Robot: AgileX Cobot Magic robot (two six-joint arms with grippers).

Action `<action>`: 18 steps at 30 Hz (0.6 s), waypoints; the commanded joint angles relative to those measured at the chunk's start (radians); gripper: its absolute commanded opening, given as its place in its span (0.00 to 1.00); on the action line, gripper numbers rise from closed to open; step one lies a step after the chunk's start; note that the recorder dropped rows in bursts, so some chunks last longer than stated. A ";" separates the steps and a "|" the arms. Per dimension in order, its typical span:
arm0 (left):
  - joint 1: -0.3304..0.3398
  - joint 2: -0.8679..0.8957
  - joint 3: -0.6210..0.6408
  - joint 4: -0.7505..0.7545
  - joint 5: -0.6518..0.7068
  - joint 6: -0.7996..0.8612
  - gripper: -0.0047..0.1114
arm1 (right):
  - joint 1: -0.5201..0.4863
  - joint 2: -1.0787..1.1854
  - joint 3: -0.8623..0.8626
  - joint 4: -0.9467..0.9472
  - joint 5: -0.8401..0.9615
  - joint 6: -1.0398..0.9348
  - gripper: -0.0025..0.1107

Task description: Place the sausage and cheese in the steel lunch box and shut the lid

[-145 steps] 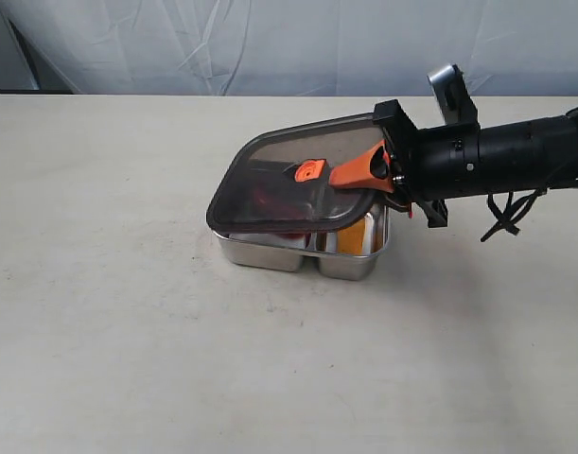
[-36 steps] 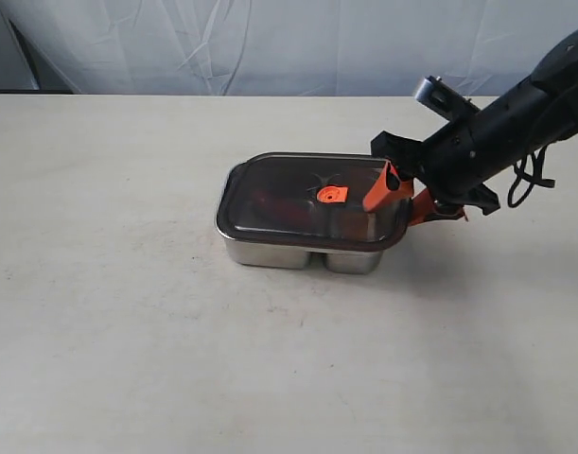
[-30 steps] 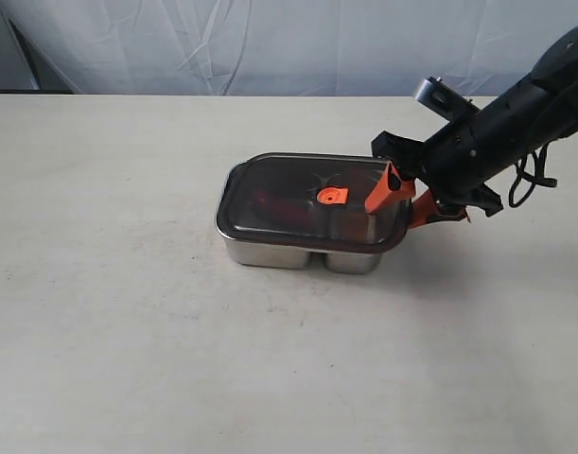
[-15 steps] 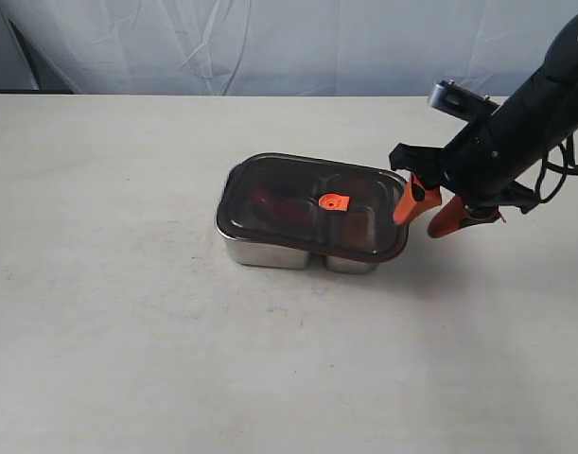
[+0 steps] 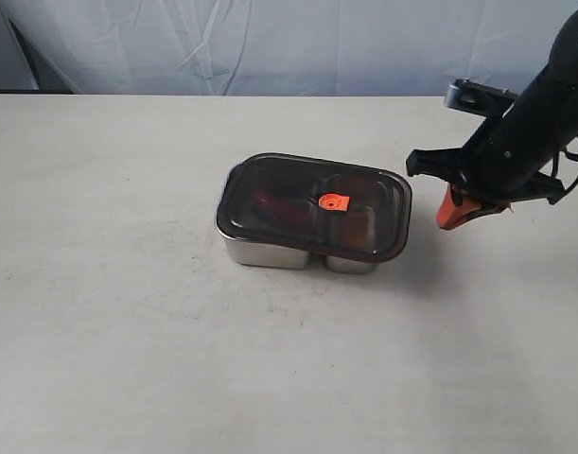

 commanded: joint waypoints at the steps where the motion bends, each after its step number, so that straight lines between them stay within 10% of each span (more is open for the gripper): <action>1: -0.007 -0.006 -0.001 -0.012 -0.013 -0.011 0.47 | -0.005 0.050 -0.004 -0.025 -0.043 0.037 0.02; 18: -0.007 -0.006 -0.001 -0.013 -0.015 -0.011 0.47 | -0.003 0.122 -0.061 0.097 -0.143 0.016 0.02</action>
